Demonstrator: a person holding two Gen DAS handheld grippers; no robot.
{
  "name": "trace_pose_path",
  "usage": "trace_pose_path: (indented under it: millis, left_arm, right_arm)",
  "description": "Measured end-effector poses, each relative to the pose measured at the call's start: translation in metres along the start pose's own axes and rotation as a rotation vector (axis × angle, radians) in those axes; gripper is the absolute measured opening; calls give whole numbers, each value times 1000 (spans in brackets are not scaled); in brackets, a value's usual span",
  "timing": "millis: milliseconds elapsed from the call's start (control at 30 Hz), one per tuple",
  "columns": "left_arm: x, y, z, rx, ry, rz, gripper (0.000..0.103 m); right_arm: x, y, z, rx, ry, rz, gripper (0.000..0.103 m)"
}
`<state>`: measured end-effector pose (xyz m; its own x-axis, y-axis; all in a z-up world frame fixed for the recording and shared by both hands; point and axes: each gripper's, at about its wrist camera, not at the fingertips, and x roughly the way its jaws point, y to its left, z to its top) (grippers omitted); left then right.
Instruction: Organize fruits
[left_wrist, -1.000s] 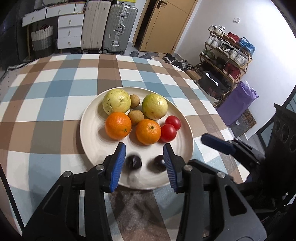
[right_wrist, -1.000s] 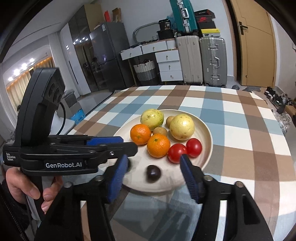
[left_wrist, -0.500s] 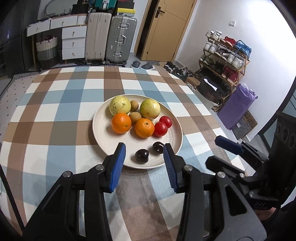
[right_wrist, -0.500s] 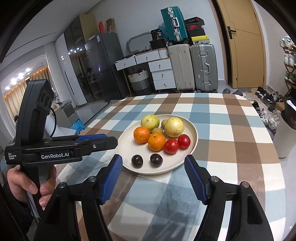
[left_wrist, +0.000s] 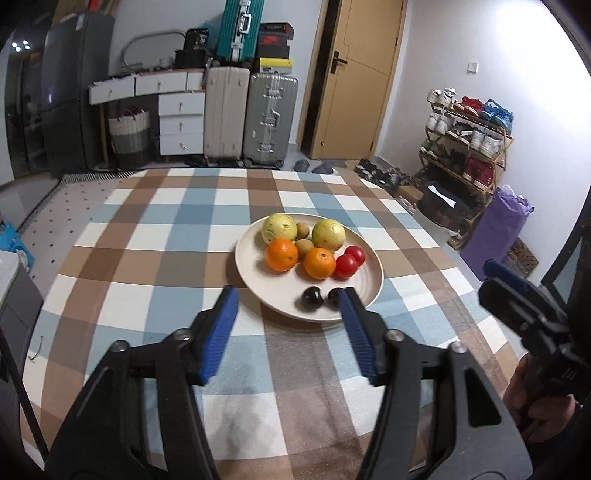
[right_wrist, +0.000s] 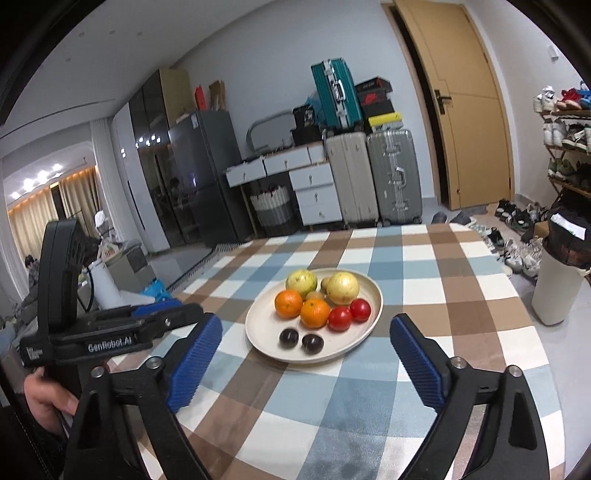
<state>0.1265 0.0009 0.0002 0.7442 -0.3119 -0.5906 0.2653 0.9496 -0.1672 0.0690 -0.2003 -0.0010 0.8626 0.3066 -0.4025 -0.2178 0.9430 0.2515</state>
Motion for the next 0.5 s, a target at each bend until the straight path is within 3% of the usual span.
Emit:
trace_pose_path:
  millis: [167,367,433,500]
  left_arm:
    - [-13,0,-9,25,-65,73,79]
    - [-34,-8,-16,74,-171,138,88]
    - [-38,-9,-19,84,-217,145,102]
    - [-41,-9,-24,96,-271,183,103]
  right_arm:
    - [-9,3,-1,-19,-54,-24,102]
    - [-14,6,1,-32,-87,-28,102]
    - [-16,10,1,-52,-103,-26,102]
    - [-17,13,1,-69,-117,-35,102]
